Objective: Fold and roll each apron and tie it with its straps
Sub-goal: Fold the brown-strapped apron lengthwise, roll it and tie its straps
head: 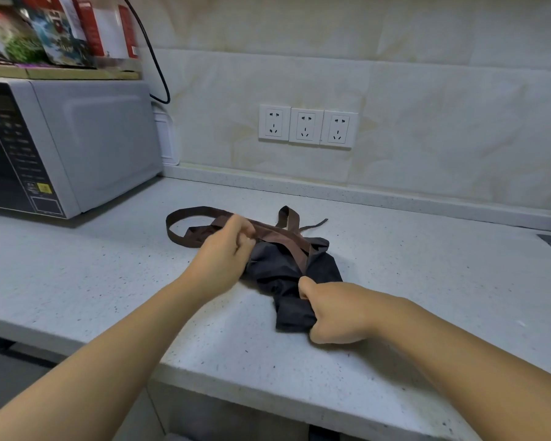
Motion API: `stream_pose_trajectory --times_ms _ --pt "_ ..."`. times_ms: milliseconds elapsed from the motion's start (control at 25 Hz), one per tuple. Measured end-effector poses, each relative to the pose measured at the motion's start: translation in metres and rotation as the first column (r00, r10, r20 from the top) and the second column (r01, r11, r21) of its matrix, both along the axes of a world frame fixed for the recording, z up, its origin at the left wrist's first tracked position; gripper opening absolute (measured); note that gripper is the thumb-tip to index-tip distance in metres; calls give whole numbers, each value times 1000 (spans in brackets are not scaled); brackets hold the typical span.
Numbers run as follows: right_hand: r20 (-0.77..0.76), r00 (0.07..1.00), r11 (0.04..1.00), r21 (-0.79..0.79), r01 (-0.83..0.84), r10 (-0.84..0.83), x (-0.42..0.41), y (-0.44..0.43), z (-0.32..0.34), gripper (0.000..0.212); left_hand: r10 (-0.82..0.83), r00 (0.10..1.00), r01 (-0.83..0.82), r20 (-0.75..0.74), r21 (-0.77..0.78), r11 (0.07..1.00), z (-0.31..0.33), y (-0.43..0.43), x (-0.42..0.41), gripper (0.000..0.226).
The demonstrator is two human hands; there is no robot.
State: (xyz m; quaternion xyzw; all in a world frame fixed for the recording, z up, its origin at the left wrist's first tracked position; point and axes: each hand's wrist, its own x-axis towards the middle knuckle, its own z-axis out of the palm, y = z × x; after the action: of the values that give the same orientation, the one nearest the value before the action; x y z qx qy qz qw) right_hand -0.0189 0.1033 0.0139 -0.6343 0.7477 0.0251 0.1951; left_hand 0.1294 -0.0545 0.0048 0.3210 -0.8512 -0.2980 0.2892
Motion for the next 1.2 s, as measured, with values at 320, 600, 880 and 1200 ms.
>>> stream_pose_trajectory --times_ms 320,600,880,1200 --pt "-137 991 968 -250 -28 -6 7 -9 -14 57 -223 973 228 62 -109 967 -30 31 22 20" --pt "117 993 964 -261 54 -24 1 -4 -10 49 -221 967 235 127 -108 966 -48 42 20 30" --pt "496 863 992 -34 125 -92 -34 11 5 33 -120 980 141 161 -129 982 -42 29 23 52" --pt "565 807 963 268 18 -172 -39 -10 20 27 -64 919 174 390 -254 952 -34 12 25 21"
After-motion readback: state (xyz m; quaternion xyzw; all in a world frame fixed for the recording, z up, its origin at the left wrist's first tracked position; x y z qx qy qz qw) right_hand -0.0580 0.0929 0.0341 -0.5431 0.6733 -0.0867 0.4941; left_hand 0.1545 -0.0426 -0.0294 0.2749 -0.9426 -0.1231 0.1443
